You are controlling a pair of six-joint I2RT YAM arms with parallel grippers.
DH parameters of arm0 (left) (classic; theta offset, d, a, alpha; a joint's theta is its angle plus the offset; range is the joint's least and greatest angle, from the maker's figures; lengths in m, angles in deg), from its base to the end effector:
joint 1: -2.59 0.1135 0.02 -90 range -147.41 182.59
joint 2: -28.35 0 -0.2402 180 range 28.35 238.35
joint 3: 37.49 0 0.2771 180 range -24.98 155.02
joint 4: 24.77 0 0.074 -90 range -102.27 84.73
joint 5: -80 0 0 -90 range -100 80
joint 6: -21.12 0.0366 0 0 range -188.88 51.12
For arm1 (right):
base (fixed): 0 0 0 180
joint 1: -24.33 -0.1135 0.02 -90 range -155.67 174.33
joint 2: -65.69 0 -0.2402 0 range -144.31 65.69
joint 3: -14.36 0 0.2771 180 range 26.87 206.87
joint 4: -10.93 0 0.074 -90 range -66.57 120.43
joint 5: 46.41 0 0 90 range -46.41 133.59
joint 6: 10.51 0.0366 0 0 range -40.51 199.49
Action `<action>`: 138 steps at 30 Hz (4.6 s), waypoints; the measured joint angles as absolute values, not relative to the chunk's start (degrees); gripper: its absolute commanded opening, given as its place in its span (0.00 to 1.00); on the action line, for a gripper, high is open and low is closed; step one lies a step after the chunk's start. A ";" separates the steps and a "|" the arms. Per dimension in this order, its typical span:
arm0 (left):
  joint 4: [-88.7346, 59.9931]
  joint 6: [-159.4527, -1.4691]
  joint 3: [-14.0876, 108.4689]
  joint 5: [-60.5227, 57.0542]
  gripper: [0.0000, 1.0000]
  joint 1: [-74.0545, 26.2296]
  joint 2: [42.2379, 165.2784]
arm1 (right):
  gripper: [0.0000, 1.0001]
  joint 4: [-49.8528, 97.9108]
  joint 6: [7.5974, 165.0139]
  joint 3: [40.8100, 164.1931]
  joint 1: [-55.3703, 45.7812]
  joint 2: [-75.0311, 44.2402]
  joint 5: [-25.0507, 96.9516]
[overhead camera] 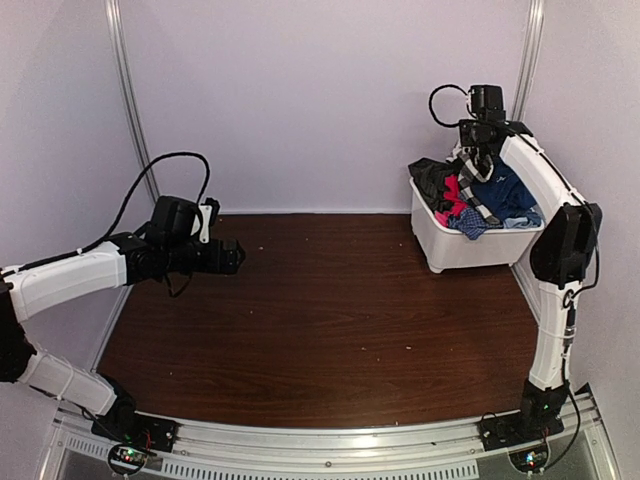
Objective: Fold and stack the mixed laundry pile
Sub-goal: Pick up the crumpled shirt from the bin, then place the crumpled shirt at the center of the board, then pick up the crumpled shirt from the center of the board.
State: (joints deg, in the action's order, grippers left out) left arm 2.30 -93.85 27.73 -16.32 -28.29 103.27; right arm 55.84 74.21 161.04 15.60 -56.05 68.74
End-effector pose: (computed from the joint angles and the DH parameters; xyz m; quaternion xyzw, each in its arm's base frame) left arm 0.2759 -0.1603 0.2327 0.0214 0.8928 -0.1659 0.4183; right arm 0.4949 0.0603 0.3980 0.0265 0.8086 -0.1614 0.5651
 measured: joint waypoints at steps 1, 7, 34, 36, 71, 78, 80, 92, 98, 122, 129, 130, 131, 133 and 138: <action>2.28 -93.92 27.73 -16.24 0.98 -28.29 103.38 | 0.00 55.31 74.87 161.39 15.62 -55.78 66.79; 2.26 -94.31 27.73 -16.15 0.98 -28.29 103.44 | 0.00 49.28 77.67 162.83 15.64 -53.64 58.53; 1.10 -96.54 27.75 -16.19 0.98 -28.29 103.68 | 0.00 6.77 92.64 176.69 25.50 -61.29 52.85; 1.08 -96.72 27.75 -16.26 0.98 -28.29 103.73 | 0.00 3.90 97.12 177.63 27.12 -63.48 52.48; 1.82 -107.29 27.27 -19.19 0.98 -13.69 87.44 | 0.00 0.95 114.19 175.07 -11.22 -48.57 19.76; 5.89 -109.17 26.88 -19.69 0.98 -8.18 82.83 | 0.00 4.67 116.20 174.19 -20.40 -59.89 17.16; 7.07 -109.48 26.81 -19.78 0.98 -7.08 82.09 | 0.00 5.94 117.93 174.24 -21.84 -64.11 15.82; 6.61 -104.93 26.79 -11.25 0.98 -6.36 82.74 | 0.79 7.16 118.12 114.11 -12.40 -39.24 6.05; 6.41 -100.89 26.16 -4.15 0.98 -7.72 90.68 | 0.90 21.59 103.13 96.36 -5.67 -24.77 21.22; 9.25 -100.04 23.36 -11.60 0.98 -13.66 115.14 | 0.90 43.36 82.67 121.96 -12.29 -56.72 33.61; 9.25 -100.85 23.29 -12.94 0.97 -13.66 117.89 | 0.90 49.35 78.21 142.57 -12.16 -69.42 36.02; 9.23 -100.98 23.29 -13.07 0.98 -13.66 117.89 | 0.90 50.13 77.56 144.23 -12.16 -70.56 35.65; 9.12 -101.11 23.31 -13.31 0.98 -13.66 117.89 | 0.90 51.18 76.62 145.63 -12.16 -71.59 35.12; 9.23 -101.15 23.53 -13.79 0.98 -13.66 117.93 | 0.90 52.73 75.09 146.83 -12.16 -72.88 33.55; 9.49 -101.13 28.06 -13.48 0.86 -13.64 120.75 | 0.54 56.30 72.66 146.96 -11.79 -74.45 30.12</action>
